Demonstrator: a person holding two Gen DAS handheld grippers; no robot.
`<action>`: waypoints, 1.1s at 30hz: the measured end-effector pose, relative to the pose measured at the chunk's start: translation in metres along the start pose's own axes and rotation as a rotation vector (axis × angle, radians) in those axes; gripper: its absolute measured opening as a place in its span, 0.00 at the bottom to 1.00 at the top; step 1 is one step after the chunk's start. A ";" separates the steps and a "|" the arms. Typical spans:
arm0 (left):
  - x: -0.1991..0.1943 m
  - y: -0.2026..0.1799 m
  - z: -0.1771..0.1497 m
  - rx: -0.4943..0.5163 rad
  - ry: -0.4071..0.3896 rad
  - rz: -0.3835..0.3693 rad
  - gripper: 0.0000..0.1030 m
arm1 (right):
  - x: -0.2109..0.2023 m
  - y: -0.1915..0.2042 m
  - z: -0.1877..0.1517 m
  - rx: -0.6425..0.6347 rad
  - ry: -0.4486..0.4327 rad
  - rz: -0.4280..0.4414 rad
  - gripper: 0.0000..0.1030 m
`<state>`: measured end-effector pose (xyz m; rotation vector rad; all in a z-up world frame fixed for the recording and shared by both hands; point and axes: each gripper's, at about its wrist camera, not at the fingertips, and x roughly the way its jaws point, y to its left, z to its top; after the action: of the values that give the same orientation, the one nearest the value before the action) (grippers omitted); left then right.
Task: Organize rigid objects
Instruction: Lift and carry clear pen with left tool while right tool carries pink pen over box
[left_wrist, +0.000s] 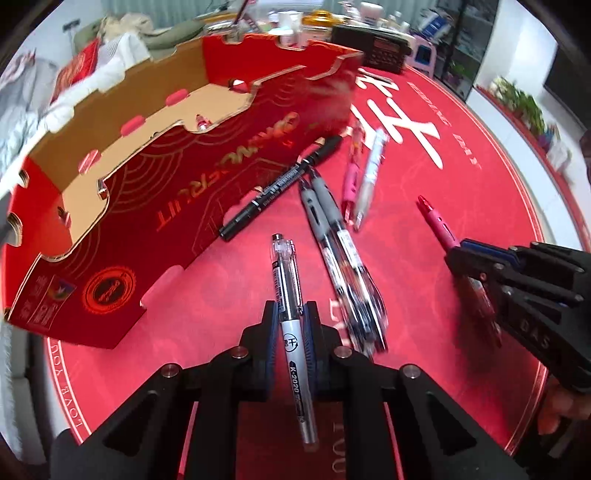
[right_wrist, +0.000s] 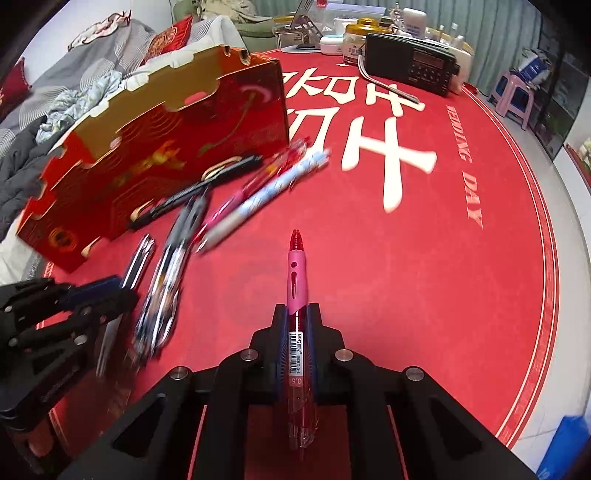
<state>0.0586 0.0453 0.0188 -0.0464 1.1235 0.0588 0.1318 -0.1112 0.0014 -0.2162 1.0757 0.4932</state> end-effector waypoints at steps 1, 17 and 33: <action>-0.001 -0.001 -0.001 0.001 0.002 -0.002 0.13 | -0.001 0.001 -0.002 0.004 0.000 0.001 0.10; -0.018 0.003 -0.037 -0.026 0.022 0.039 0.13 | -0.024 0.027 -0.030 0.043 -0.015 0.068 0.10; -0.021 0.011 -0.044 -0.029 -0.007 -0.002 0.14 | -0.014 0.053 -0.038 -0.080 0.047 -0.066 0.10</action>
<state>0.0090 0.0529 0.0188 -0.0730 1.1160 0.0736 0.0712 -0.0843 -0.0008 -0.3341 1.0924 0.4742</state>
